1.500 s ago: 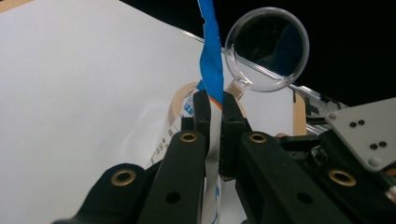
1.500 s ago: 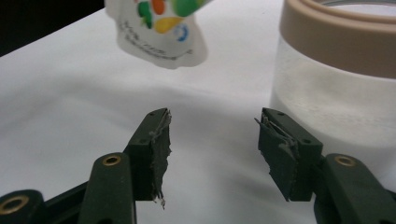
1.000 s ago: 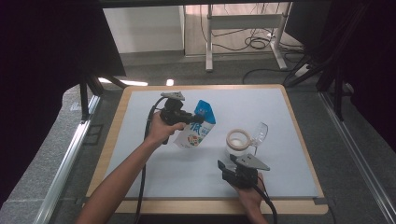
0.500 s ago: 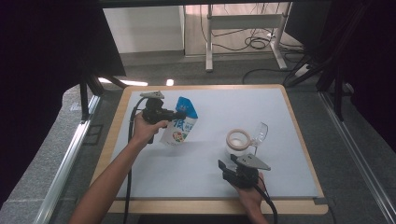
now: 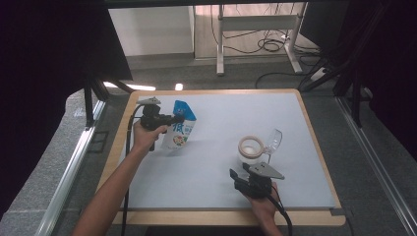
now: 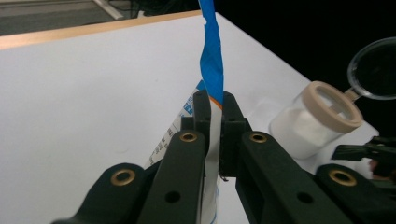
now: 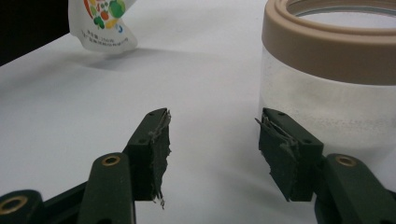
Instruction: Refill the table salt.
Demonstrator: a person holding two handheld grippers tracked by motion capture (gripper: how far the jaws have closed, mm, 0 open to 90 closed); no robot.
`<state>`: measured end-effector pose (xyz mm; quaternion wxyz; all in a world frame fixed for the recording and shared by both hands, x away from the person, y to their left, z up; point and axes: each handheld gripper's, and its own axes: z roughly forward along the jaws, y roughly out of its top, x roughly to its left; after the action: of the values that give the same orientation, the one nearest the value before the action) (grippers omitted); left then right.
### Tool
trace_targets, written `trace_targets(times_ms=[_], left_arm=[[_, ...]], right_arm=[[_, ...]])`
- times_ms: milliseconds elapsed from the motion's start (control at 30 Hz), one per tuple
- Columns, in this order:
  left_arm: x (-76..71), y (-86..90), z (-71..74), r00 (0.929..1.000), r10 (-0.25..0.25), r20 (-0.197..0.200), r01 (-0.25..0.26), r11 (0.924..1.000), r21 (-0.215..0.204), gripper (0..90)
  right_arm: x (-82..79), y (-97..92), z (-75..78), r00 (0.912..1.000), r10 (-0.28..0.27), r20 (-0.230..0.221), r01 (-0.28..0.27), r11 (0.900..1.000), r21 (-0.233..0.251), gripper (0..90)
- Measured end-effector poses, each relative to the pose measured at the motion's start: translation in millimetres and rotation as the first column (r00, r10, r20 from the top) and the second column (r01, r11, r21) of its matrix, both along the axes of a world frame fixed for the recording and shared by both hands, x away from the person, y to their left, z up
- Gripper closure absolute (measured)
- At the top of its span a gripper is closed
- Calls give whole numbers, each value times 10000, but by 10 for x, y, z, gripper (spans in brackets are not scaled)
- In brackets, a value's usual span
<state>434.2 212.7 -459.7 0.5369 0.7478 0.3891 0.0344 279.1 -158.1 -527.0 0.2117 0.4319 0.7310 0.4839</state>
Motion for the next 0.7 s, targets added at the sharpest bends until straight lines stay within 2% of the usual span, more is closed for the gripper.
trace_targets(times_ms=[67,200,367,700], left_arm=[[-9,47,-35,10000,81,-13,-81,9998,-208,895],[-72,156,-56,9992,382,148,-377,9987,-337,892],[-201,280,-74,9969,701,357,-691,9972,-274,889],[-357,379,-96,9931,849,816,-856,9963,53,875]], right_arm=[[1,0,1,10000,0,11,0,10000,-3,435],[1,-8,1,10000,-26,2,26,10000,-6,435],[2,-22,16,10000,-67,36,67,10000,30,435],[3,-17,22,9999,-68,81,68,10000,22,431]])
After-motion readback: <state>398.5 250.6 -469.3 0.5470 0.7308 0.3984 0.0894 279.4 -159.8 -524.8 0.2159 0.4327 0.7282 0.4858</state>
